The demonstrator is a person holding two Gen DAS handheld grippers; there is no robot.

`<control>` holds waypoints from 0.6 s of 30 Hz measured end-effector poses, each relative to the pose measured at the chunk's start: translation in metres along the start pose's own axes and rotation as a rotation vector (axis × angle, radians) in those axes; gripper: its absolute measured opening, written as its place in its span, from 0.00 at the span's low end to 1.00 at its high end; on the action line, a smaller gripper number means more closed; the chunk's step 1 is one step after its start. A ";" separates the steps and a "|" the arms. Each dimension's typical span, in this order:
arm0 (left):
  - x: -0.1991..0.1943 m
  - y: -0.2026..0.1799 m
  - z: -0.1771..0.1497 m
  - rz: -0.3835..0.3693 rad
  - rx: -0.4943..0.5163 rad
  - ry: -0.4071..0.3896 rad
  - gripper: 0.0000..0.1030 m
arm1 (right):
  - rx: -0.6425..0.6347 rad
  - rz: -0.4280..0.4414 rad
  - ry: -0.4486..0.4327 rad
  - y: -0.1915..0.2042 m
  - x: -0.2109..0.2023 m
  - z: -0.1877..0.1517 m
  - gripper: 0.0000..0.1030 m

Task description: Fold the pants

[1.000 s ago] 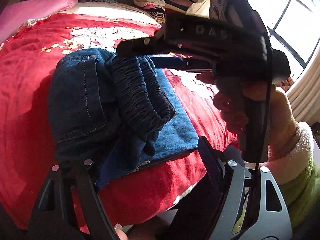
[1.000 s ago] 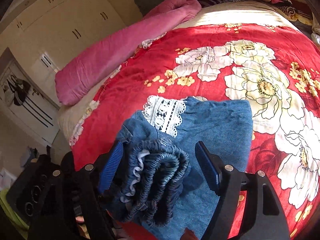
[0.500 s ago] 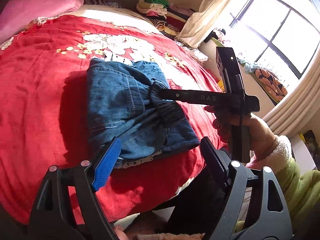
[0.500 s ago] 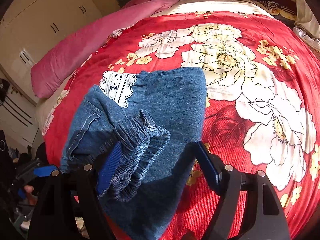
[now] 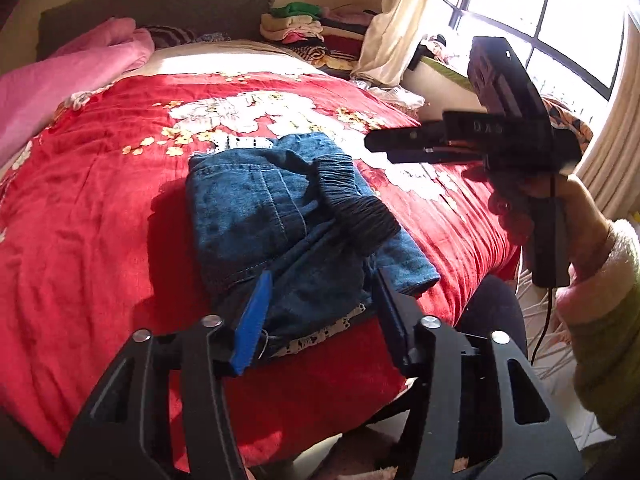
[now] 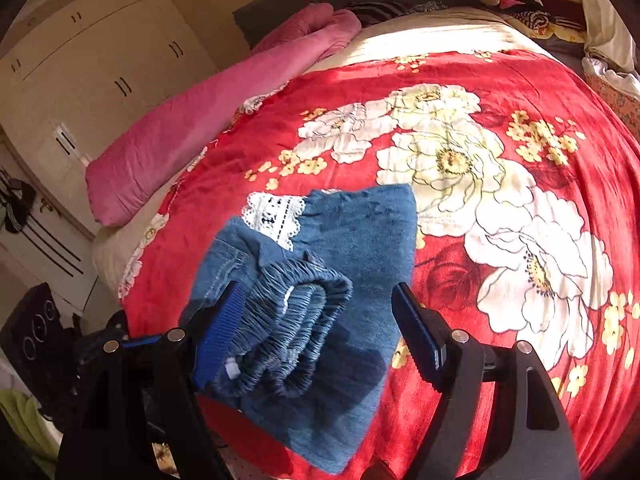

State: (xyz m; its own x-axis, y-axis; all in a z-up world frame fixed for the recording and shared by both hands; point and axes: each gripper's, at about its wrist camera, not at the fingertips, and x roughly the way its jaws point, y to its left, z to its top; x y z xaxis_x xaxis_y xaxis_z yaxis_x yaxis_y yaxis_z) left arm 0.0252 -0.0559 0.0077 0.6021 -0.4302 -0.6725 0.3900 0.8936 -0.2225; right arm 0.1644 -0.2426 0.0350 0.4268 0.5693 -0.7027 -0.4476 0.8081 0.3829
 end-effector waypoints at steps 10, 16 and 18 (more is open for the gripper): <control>0.018 -0.013 -0.022 -0.049 0.041 0.104 0.02 | -0.237 -0.051 0.176 0.061 0.073 0.045 0.56; 0.010 -0.015 -0.022 -0.086 0.034 0.083 0.02 | -0.319 -0.118 0.270 0.065 0.111 0.033 0.10; -0.006 -0.010 -0.015 -0.073 0.033 0.017 0.02 | -0.331 -0.127 0.244 0.065 0.106 0.032 0.08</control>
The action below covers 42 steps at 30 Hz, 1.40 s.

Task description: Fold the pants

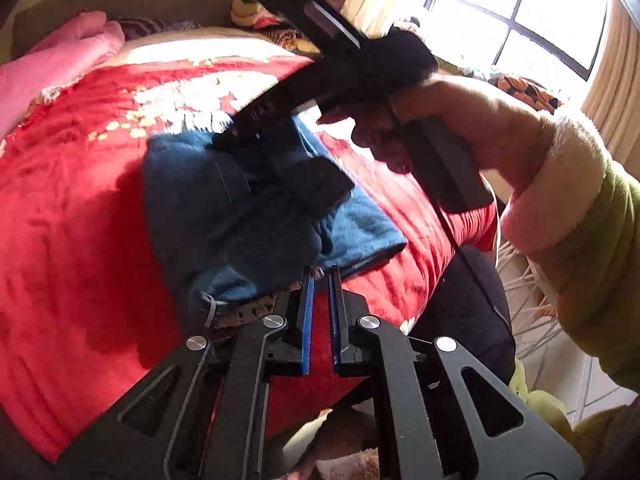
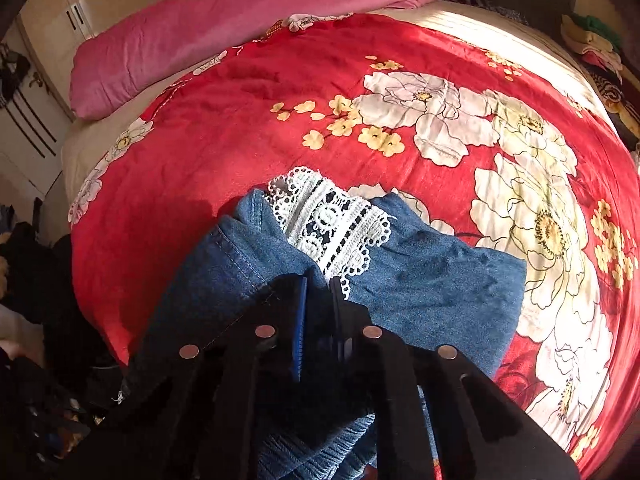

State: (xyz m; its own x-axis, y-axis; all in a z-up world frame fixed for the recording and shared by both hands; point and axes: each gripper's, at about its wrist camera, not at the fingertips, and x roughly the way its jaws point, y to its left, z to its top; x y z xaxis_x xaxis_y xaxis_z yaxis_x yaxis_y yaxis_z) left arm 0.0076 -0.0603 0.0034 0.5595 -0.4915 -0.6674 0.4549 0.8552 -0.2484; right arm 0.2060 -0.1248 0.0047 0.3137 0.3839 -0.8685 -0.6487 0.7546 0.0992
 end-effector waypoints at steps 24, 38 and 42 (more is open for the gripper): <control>0.039 0.005 0.002 0.030 0.016 0.083 0.01 | 0.030 -0.108 -0.020 -0.005 0.018 0.003 0.08; 0.031 0.007 0.004 0.038 -0.015 0.066 0.01 | 0.097 0.065 -0.140 0.003 -0.059 -0.033 0.28; 0.028 0.007 0.005 0.045 -0.016 0.060 0.01 | 0.117 0.015 -0.085 -0.003 -0.042 -0.046 0.28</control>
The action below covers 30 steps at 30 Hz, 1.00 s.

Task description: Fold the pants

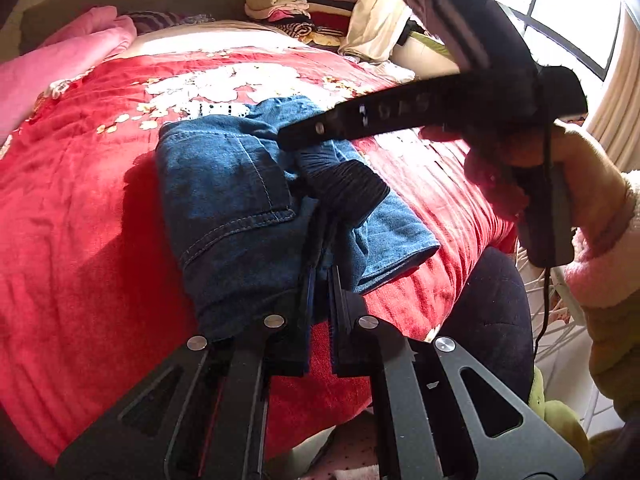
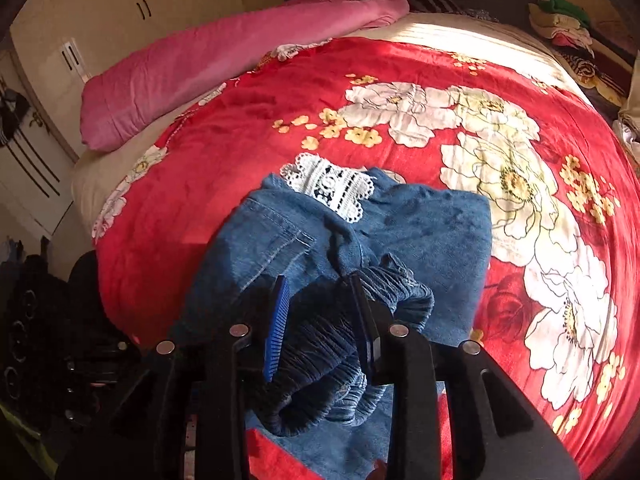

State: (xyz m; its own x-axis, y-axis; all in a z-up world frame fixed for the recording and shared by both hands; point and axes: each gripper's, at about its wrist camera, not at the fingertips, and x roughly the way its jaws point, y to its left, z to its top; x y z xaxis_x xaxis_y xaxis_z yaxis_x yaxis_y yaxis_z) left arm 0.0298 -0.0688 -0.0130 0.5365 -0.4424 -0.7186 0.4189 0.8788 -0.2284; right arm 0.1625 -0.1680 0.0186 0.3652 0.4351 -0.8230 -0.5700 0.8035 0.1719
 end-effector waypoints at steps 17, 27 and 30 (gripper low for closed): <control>-0.011 -0.006 0.002 0.004 -0.002 -0.015 0.23 | 0.138 0.047 -0.114 -0.011 -0.033 -0.022 0.51; -0.025 -0.010 0.004 0.023 -0.010 -0.033 0.31 | 0.204 0.073 -0.251 -0.018 -0.085 -0.033 0.68; -0.031 -0.011 0.006 0.030 -0.012 -0.046 0.39 | 0.201 0.053 -0.282 -0.018 -0.098 -0.037 0.74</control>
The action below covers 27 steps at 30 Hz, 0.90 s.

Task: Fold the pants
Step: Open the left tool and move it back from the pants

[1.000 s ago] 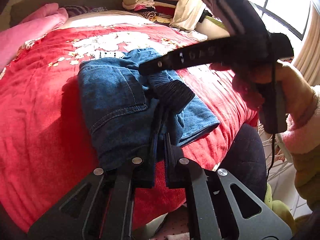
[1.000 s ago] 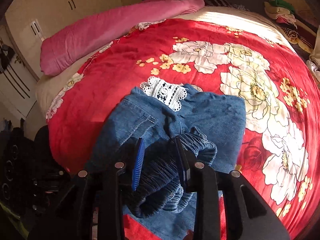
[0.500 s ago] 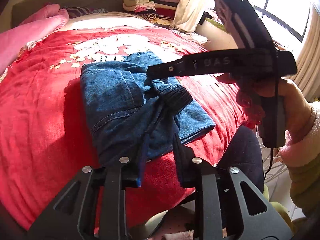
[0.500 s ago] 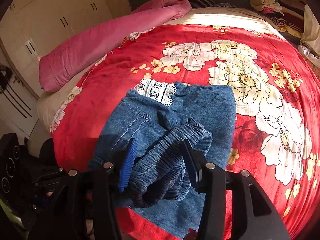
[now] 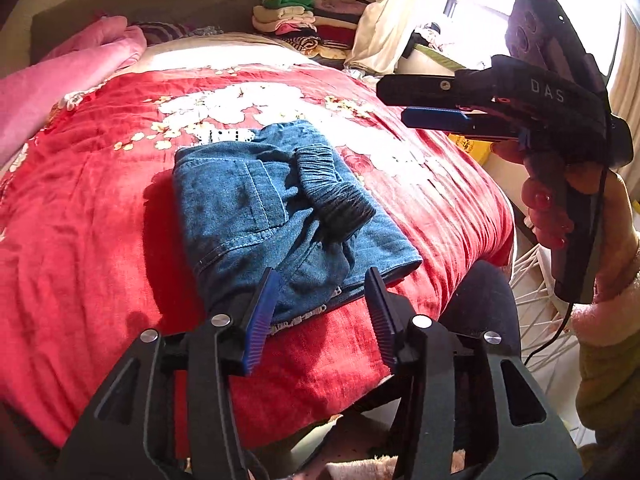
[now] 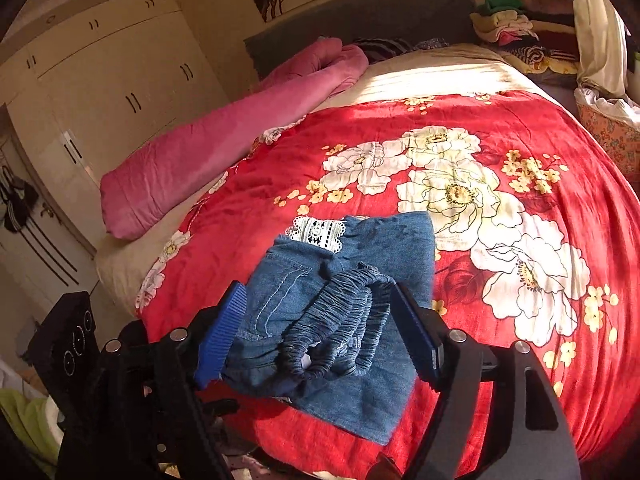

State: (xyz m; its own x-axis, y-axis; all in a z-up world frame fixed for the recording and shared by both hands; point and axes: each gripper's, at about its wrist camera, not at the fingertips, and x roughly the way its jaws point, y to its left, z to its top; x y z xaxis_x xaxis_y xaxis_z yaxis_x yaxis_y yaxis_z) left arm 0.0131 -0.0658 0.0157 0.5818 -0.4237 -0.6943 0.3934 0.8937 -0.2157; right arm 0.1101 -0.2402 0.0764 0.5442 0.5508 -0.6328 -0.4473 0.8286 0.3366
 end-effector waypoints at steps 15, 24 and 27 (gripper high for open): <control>-0.022 0.006 0.012 0.064 -0.049 -0.042 0.75 | 0.041 -0.039 -0.070 -0.014 -0.030 -0.010 0.89; -0.030 0.014 0.018 0.112 -0.066 -0.075 0.90 | 0.028 -0.092 -0.098 -0.014 -0.040 -0.017 0.93; -0.031 0.018 0.020 0.122 -0.070 -0.077 0.90 | 0.012 -0.106 -0.097 -0.012 -0.040 -0.019 0.94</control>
State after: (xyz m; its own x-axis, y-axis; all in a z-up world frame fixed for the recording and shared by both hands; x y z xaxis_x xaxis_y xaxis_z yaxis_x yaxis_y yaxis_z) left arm 0.0162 -0.0400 0.0470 0.6758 -0.3190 -0.6645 0.2676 0.9462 -0.1822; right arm 0.0804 -0.2738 0.0848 0.6543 0.4670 -0.5948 -0.3759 0.8833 0.2801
